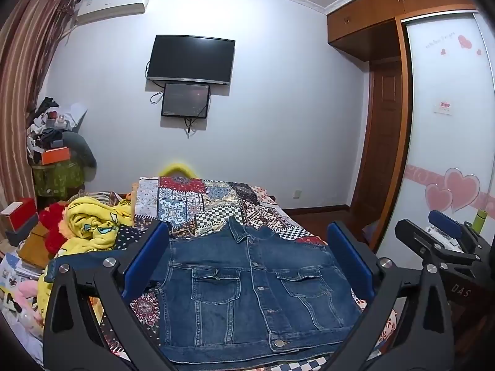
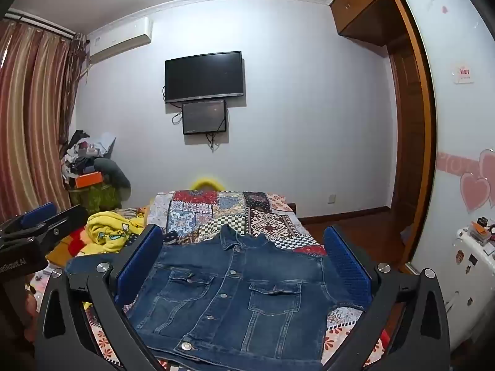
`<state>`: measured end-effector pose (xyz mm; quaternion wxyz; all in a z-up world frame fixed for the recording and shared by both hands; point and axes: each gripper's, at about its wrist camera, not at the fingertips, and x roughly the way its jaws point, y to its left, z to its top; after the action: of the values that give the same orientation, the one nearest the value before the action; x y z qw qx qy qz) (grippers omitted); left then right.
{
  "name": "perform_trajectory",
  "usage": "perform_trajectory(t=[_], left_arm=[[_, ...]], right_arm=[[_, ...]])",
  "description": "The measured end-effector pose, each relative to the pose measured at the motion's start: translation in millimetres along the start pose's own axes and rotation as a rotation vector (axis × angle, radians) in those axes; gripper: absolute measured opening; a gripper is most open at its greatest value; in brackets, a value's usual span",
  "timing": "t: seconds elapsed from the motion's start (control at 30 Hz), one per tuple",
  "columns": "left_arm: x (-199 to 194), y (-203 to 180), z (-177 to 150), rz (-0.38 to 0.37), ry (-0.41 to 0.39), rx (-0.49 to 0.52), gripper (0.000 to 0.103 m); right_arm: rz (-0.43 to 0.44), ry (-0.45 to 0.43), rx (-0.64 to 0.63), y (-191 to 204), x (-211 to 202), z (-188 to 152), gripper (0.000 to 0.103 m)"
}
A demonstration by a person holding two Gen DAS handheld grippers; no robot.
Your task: Fold large clothes
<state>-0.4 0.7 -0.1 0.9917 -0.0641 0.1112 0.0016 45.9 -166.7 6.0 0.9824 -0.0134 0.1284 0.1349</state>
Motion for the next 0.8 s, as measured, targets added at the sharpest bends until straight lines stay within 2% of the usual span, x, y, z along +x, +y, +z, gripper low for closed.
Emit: perform_trajectory(t=[0.1,0.47,0.8], left_arm=[[3,-2,1,-0.003,0.019,0.017,0.103],[2,3,0,0.014,0.01,0.009,0.103],[6,9,-3,0.014,0.022,-0.01,0.103]], right_arm=[[0.003,0.004,-0.006,1,1,2,0.103],[0.002,0.008,-0.012,9,1,-2,0.103],[0.003,0.015,-0.007,-6,9,-10,0.103]])
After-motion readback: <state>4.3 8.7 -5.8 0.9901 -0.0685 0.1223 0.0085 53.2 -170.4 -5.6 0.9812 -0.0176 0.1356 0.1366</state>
